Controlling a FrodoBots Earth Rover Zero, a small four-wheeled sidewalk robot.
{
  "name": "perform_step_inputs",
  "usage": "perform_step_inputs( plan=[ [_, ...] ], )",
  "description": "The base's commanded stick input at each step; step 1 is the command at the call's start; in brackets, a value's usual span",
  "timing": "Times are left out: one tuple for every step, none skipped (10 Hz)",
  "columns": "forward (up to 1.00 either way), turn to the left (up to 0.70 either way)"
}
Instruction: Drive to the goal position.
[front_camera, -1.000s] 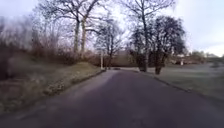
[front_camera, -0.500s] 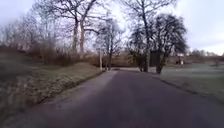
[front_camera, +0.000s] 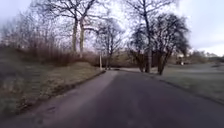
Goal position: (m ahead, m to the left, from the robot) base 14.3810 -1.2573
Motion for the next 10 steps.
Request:
perform_step_inputs(
  plan=[
    [1.0,0.0],
    [1.0,0.0],
    [1.0,0.0],
    [1.0,0.0],
    [1.0,0.0],
    [1.0,0.0],
    [1.0,-0.23],
    [1.0,-0.4],
    [1.0,-0.4],
    [1.0,-0.4]
  ],
)
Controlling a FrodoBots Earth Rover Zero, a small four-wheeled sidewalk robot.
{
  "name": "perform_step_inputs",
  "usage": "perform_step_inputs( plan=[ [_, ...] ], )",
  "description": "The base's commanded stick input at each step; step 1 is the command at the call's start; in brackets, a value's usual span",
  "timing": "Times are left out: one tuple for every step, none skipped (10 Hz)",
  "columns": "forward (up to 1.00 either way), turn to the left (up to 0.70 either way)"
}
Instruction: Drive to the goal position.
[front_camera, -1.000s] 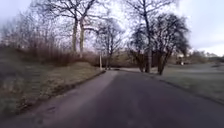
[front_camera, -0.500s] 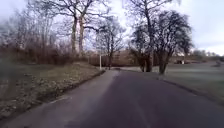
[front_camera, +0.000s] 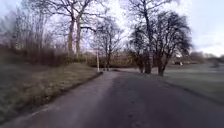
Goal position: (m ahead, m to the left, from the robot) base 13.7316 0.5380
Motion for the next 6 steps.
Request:
perform_step_inputs(
  plan=[
    [1.0,-0.19],
    [1.0,0.0],
    [1.0,0.0],
    [1.0,0.0],
    [1.0,0.0],
    [1.0,0.0]
  ],
)
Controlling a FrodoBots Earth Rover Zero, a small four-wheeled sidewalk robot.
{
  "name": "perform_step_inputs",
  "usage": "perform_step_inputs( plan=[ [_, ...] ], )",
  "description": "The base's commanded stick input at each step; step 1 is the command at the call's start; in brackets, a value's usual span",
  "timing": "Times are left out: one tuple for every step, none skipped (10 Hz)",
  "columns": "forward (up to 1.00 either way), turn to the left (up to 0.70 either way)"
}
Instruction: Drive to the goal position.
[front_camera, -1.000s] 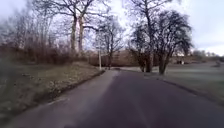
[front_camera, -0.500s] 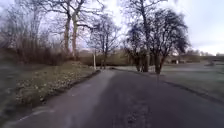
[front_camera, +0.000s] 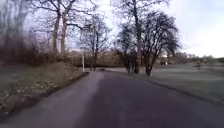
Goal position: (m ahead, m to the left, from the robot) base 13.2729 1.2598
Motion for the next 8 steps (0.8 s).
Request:
perform_step_inputs(
  plan=[
    [1.0,0.0],
    [1.0,0.0],
    [1.0,0.0],
    [1.0,0.0],
    [1.0,0.0],
    [1.0,0.0],
    [1.0,0.0],
    [1.0,0.0]
  ],
)
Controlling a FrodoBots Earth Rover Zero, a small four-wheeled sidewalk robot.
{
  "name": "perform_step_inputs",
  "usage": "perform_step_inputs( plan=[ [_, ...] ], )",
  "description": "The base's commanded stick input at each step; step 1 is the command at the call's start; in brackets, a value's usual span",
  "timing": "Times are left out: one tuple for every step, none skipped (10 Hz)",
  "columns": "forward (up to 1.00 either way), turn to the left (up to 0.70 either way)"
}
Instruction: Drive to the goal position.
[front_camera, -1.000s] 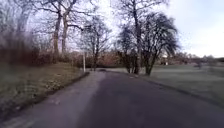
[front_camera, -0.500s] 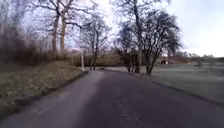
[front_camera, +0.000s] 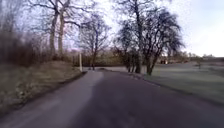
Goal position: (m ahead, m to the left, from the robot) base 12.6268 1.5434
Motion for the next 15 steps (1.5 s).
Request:
perform_step_inputs(
  plan=[
    [1.0,0.0],
    [1.0,0.03],
    [1.0,0.36],
    [1.0,0.4],
    [1.0,0.29],
    [1.0,0.13],
    [1.0,0.0],
    [1.0,0.0],
    [1.0,0.0],
    [1.0,0.0],
    [1.0,0.0],
    [1.0,0.0],
    [1.0,0.0],
    [1.0,0.0],
    [1.0,0.0]
  ],
)
